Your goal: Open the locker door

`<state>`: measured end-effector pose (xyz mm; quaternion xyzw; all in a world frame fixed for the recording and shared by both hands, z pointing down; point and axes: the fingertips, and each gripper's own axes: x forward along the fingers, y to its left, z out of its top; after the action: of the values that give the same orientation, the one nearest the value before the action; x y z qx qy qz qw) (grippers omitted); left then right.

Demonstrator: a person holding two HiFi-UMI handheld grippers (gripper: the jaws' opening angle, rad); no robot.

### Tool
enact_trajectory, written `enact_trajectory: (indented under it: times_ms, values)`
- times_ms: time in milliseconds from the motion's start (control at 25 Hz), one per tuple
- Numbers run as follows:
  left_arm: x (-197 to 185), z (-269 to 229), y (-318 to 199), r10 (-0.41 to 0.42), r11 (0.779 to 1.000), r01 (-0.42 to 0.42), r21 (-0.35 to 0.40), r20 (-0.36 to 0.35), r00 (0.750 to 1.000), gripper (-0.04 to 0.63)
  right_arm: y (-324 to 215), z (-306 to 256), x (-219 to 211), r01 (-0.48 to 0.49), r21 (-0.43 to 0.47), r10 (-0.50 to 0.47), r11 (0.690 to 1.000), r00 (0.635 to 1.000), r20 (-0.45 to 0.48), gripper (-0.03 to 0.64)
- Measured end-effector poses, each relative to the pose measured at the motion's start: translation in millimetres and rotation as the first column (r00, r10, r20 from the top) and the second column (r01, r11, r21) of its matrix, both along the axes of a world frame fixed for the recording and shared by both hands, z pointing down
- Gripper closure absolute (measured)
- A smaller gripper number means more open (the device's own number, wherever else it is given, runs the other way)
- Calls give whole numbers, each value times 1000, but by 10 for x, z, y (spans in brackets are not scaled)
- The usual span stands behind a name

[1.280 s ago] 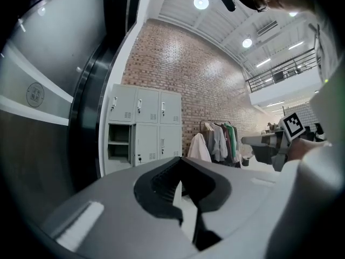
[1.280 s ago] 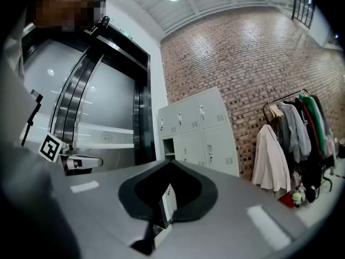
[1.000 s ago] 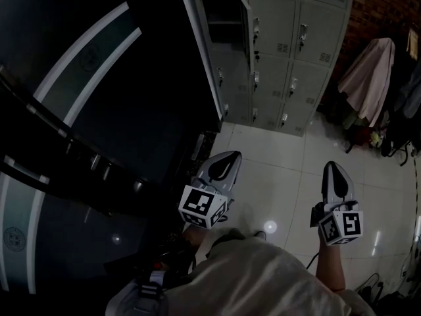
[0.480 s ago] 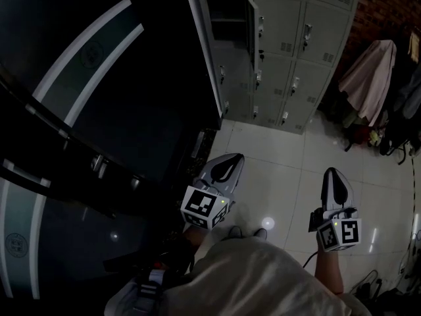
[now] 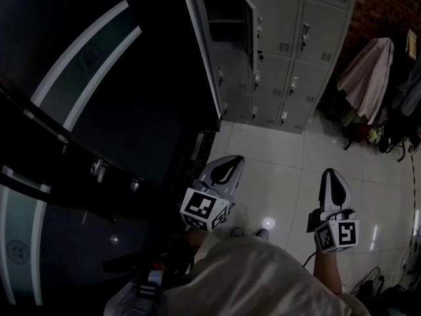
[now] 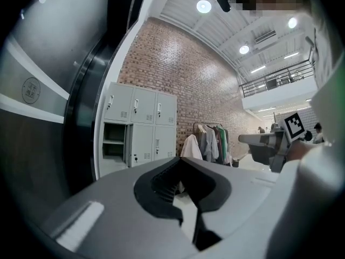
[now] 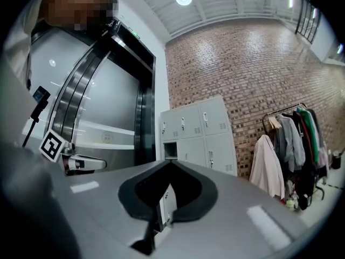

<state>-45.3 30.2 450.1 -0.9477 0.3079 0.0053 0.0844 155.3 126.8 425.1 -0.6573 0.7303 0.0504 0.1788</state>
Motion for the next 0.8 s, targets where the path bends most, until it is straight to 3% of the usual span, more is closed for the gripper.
enact_trajectory:
  times_ms: [800]
  values:
    - [-104, -31, -22, 10, 1000, -10, -2, -17, 1000, 529, -34, -43, -163, 19, 12, -19, 1000, 1000, 9, 617]
